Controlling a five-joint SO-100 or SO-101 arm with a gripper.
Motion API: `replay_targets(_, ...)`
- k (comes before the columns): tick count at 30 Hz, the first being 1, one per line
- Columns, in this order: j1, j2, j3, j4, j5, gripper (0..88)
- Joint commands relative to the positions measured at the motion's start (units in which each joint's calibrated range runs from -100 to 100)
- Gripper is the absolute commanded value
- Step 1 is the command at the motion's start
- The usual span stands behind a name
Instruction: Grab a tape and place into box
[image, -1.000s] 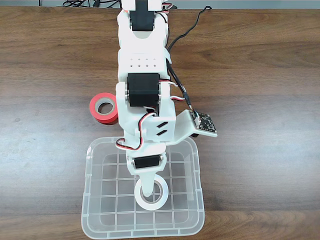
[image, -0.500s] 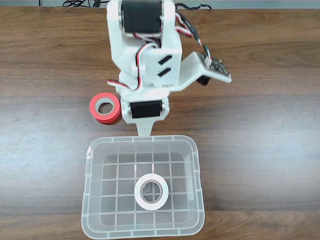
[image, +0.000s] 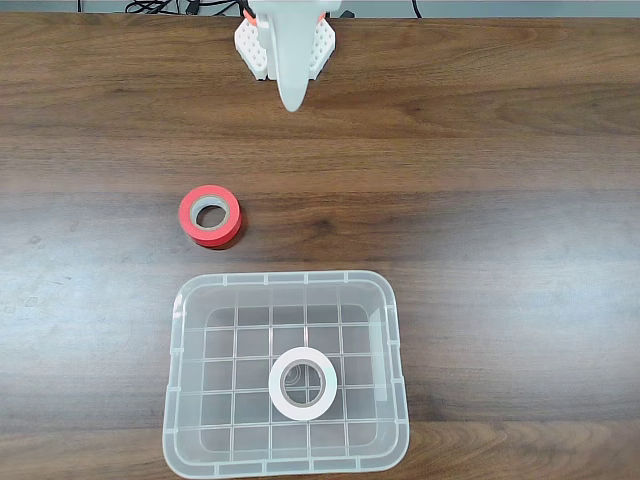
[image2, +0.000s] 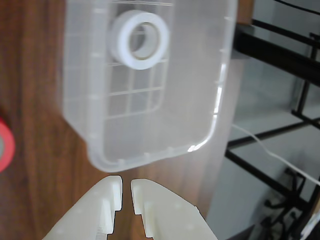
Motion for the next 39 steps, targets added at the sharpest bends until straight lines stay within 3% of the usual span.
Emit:
replay_targets(1, 0.06, -20.75, 21.63, -0.95, -0.52, 1.4)
replay_targets(12, -3.67, -46.81, 74.45, -25.52, 0.01, 1.3)
replay_targets(19, -3.16, -62.26, 100.03, -32.88, -0.47, 1.3)
replay_targets(23, -3.16, -72.64, 108.36, -33.23, -0.78, 1.3)
replay_targets(29, -3.16, -85.35, 116.94, -32.20, -5.48, 1.3)
replay_targets(39, -0.96, -85.27, 121.23, -30.40, -5.11, 1.3)
